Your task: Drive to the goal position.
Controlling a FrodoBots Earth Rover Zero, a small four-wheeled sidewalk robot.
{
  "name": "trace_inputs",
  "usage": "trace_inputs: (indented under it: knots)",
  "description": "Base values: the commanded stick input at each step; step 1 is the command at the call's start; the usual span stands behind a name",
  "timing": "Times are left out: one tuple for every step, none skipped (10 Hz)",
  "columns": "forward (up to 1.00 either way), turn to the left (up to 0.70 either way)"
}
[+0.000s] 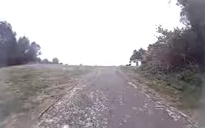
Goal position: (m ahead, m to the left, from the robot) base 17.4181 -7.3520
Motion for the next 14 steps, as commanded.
trace_inputs:
  knots:
    - [0.6, 0.0]
    - [0.6, 0.0]
    - [0.6, 0.0]
    - [0.6, 0.0]
    - [0.6, 0.0]
    - [0.6, 0.0]
    - [0.6, 0.0]
    - [0.6, 0.0]
    - [0.6, -0.02]
    - [0.6, -0.08]
    - [0.6, -0.15]
    - [0.6, -0.15]
    - [0.6, -0.15]
    - [0.6, -0.15]
